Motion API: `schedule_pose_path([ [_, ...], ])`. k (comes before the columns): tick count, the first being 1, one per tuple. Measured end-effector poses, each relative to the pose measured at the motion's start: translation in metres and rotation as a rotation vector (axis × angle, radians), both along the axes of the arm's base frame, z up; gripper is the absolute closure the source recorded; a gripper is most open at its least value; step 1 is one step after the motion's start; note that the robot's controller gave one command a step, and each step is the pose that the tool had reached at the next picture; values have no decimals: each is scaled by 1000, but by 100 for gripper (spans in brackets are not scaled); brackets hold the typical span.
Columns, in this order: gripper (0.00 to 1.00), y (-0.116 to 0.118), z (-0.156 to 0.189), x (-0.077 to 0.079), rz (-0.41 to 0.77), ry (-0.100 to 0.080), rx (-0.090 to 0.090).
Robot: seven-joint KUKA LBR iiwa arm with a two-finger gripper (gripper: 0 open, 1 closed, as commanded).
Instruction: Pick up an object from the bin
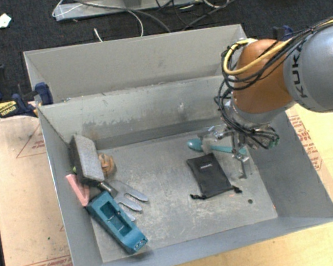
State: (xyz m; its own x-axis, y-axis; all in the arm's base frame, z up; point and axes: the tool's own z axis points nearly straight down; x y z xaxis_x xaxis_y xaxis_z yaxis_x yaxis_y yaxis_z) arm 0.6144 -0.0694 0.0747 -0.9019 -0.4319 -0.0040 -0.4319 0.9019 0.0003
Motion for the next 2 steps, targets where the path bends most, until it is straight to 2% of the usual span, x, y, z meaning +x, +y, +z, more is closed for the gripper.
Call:
schedule_pose_path([
  [1, 0, 17, -2, -1, -60, -1, 1],
  [2, 100, 12, -4, 25, 243, -6, 0],
])
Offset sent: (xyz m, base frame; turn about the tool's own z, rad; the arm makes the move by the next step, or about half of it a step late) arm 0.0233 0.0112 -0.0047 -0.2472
